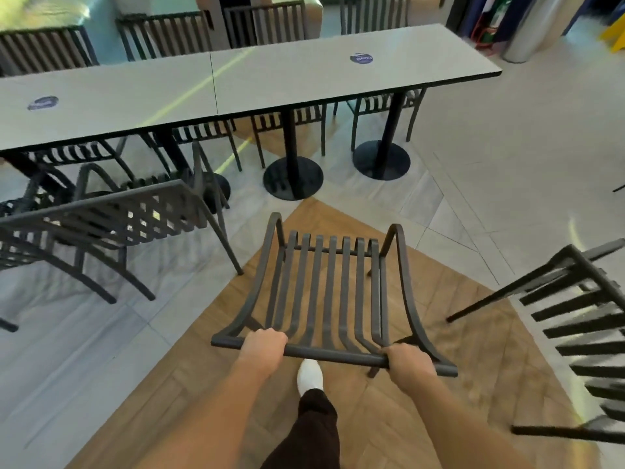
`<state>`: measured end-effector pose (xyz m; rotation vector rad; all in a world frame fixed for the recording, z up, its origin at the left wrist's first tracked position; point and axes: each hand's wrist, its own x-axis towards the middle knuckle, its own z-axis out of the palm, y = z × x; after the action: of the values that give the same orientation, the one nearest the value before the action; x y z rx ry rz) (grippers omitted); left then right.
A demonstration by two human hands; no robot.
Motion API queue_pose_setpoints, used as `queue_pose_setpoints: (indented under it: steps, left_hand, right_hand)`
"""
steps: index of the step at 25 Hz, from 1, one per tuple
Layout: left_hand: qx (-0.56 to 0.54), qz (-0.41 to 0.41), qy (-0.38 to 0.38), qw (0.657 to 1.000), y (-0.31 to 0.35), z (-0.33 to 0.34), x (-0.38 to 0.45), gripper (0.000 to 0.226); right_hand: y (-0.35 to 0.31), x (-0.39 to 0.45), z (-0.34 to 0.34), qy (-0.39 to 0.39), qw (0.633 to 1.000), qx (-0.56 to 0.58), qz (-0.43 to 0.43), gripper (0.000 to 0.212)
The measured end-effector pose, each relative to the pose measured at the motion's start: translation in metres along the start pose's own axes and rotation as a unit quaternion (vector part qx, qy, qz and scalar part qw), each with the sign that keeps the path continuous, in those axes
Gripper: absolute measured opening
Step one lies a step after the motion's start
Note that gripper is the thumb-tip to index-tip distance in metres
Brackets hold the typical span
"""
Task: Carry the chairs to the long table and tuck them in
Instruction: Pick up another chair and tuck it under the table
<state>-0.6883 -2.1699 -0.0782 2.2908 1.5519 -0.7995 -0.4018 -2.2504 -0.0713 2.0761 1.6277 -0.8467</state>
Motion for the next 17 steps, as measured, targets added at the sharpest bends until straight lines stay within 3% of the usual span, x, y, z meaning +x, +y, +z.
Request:
queue_pose_setpoints:
  steps: [7,13,17]
  left_hand:
    - [-0.019,-0.017,-0.017,1.0,-0.042,-0.065,0.098,0.025]
    - [-0.031,-0.021,-0.058,0.998,-0.077,-0.125,0.174,0.03]
    - [-0.044,-0.027,-0.047,0.998,-0.088,-0.155,0.223,0.03]
  right_hand:
    - [-0.03,0.109,-0.091,0.004,0.999,-0.034,0.003,0.027]
    - [-0.05,0.183,-0.162,0.016,0.998,-0.06,-0.033,0.03]
    - [-0.053,0.237,-0.211,0.034,0.993,-0.09,-0.071,0.031]
